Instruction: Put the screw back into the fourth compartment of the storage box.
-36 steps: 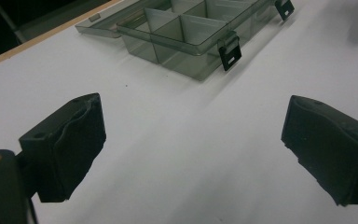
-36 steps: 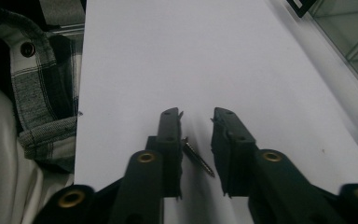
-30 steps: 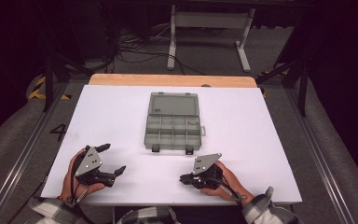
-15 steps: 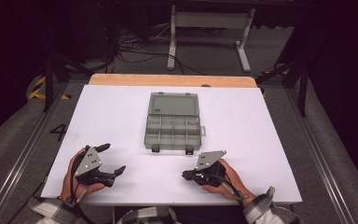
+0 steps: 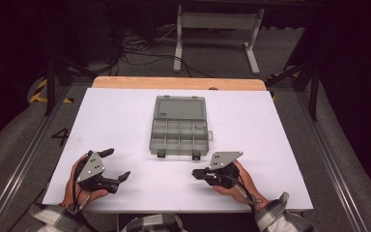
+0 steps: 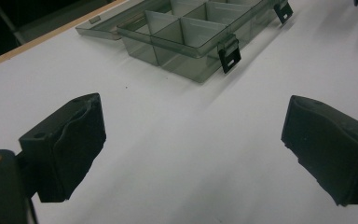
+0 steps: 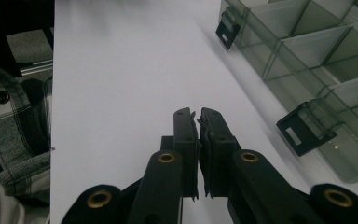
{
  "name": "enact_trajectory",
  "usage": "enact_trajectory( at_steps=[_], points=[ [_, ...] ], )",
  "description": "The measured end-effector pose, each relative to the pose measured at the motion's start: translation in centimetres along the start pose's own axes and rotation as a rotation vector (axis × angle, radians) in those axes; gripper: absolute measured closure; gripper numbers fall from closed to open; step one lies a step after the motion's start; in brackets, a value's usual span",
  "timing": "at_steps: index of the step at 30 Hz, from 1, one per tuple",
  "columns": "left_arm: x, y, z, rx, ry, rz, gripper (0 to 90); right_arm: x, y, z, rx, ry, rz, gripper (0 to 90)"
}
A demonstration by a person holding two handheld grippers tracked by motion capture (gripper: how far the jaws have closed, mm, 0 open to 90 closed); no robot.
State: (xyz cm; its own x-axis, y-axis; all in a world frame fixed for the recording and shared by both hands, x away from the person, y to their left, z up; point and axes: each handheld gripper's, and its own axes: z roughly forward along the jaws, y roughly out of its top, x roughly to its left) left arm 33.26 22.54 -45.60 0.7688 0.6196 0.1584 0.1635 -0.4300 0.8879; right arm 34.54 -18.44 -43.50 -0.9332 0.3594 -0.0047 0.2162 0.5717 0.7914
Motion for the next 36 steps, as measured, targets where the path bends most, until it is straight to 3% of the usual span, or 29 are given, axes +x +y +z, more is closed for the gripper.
enact_trajectory(
  at_steps=[19,26,36],
  points=[
    [-0.1,0.0,0.0,-0.003,0.001,0.0,6.8,-1.7,2.0,-1.9,-0.078,-0.087,0.013,86.3],
    [0.0,0.0,0.0,-0.006,-0.002,-0.001,6.8,-3.1,3.2,-2.3,-0.106,-0.124,0.026,86.3],
    [0.0,0.0,-0.1,-0.012,0.003,0.003,6.8,-6.5,5.0,-2.2,-0.112,-0.194,0.071,86.4]
  ],
)
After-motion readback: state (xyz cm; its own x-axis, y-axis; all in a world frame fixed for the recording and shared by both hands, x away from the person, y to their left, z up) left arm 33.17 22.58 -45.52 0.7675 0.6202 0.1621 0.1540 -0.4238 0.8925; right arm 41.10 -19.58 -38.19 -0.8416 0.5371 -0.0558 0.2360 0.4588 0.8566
